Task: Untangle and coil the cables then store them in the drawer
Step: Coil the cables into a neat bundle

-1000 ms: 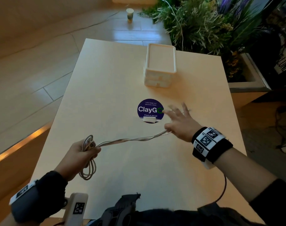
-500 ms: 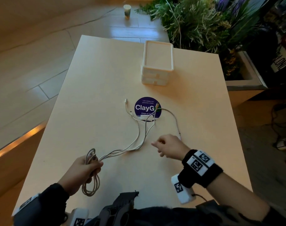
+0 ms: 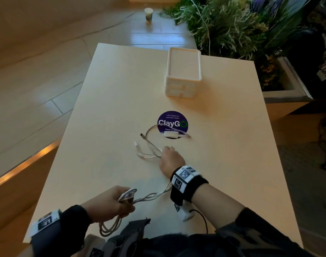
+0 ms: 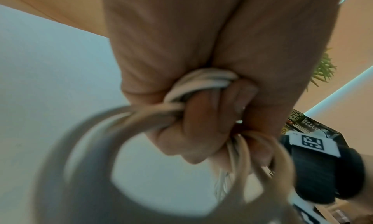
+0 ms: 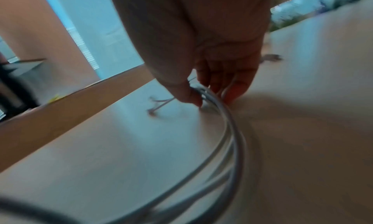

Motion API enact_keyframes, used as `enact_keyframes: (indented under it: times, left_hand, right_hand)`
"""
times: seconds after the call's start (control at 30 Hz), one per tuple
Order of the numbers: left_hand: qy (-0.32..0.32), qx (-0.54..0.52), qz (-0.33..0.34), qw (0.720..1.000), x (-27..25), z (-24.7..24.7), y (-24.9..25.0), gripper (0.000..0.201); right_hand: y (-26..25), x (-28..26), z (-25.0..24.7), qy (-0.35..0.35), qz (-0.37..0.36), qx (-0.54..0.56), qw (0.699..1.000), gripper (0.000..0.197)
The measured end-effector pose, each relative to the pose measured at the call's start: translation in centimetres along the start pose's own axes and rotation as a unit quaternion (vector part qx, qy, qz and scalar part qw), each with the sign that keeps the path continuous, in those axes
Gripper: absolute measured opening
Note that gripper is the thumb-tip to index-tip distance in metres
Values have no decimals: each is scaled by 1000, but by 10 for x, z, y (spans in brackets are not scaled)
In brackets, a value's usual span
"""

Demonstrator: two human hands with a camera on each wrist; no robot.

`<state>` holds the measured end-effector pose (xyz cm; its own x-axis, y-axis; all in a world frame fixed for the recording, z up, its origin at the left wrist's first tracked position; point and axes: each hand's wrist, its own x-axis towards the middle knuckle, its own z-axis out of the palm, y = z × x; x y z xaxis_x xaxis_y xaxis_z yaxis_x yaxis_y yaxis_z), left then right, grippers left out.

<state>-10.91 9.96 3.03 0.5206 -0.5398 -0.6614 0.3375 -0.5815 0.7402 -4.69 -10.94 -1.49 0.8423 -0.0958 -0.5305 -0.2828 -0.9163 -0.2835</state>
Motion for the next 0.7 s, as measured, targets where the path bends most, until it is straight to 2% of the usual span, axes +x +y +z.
enact_keyframes:
  times: [0.07, 0.2, 0.3, 0.33, 0.37, 0.4, 0.43, 0.47, 0.5, 0.53, 0.6, 0.67, 0.7]
  left_hand:
    - [-4, 19, -8, 1000, 0, 1, -5, 21]
    - [25, 20, 5, 999, 4, 5, 0, 21]
    - [108, -11, 46, 993, 16, 7, 8, 14]
    - [151, -24, 55, 987, 21, 6, 9, 12]
    - [198, -44, 60, 977, 25, 5, 12, 13]
    - [240, -82, 65, 965, 29, 4, 16, 12]
    - [269, -141, 77, 950, 32, 2, 23, 10]
    - [279, -210, 92, 933, 34, 1, 31, 13]
    - [273, -279, 109, 914, 36, 0, 41, 18]
    - [259, -343, 126, 894, 38, 0, 51, 22]
    - [231, -444, 150, 853, 43, 0, 71, 26]
    - [228, -500, 150, 822, 48, -5, 86, 27]
    - [231, -524, 157, 805, 51, -9, 92, 28]
  right_hand:
    - [10, 9, -12, 18, 0, 34, 999, 21]
    - [30, 20, -49, 91, -34, 46, 994, 24]
    - [47, 28, -60, 61, -1, 20, 998, 30]
    - [51, 27, -62, 47, 28, 7, 998, 38]
    - [53, 24, -65, 51, 43, -12, 998, 55]
    - [51, 16, -68, 76, 26, -30, 996, 74]
    - [46, 6, -70, 116, -26, -30, 992, 88]
    - [37, -7, -71, 148, -100, -1, 984, 94]
    - [24, -24, -72, 149, -170, 60, 972, 95]
    - [11, -40, -70, 114, -213, 136, 961, 94]
    - [-12, -69, -68, 6, -244, 238, 940, 93]
    - [-21, -84, -65, -65, -240, 233, 940, 93]
    - [-20, -86, -63, -76, -244, 201, 946, 92]
